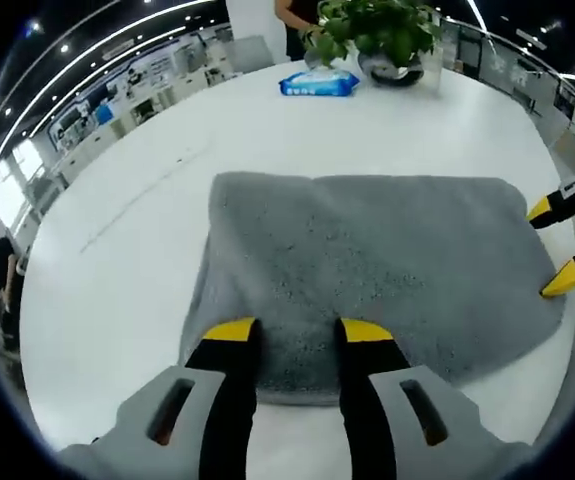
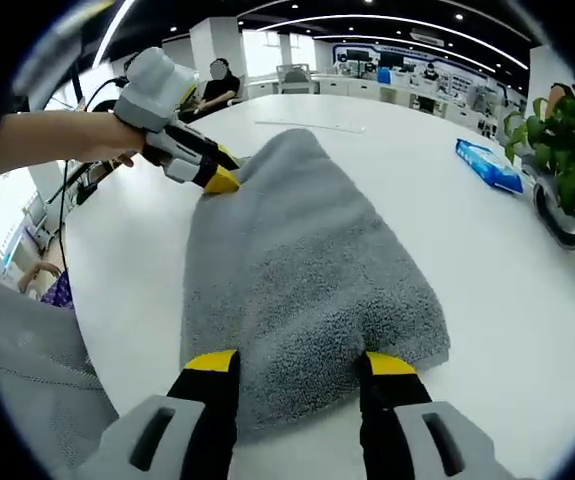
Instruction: Open the folded towel by lifting each exposed corner and separating the folded layers until the towel lies flat within the target outline without major curled edges
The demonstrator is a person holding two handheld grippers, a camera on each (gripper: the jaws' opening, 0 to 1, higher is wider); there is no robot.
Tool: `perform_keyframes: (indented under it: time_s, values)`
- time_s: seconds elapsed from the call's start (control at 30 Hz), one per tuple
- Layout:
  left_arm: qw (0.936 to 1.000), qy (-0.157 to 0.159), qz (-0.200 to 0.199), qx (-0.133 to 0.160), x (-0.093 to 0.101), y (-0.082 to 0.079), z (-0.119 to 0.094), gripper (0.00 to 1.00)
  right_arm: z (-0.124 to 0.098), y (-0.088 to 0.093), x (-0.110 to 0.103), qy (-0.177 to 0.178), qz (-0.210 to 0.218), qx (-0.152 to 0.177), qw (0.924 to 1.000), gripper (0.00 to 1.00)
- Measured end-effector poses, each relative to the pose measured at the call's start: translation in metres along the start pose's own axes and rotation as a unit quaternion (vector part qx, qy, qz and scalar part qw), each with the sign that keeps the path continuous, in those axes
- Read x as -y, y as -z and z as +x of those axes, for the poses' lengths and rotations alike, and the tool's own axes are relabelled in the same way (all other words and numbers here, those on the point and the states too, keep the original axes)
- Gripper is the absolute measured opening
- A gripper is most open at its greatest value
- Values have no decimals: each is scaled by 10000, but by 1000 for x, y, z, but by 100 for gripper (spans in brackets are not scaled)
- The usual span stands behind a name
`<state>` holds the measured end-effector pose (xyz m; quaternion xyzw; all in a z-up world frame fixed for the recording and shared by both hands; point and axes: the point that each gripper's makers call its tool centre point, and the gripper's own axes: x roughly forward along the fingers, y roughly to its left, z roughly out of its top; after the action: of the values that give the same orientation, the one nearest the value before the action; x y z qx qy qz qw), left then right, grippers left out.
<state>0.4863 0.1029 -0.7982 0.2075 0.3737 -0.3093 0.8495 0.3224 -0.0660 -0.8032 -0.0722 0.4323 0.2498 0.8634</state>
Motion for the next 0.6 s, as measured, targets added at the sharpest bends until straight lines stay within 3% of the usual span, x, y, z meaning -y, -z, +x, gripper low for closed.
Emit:
perform_keyframes:
  time_s: [0.23,0.6]
  values:
    - [9997,148,192,3,-5,-11,10,29,-2,1,-5,-30,183,50,9998,46]
    - [9989,155,365,261,-12,-32,27,26,-3,4,-22,-219,236,36,9995,47]
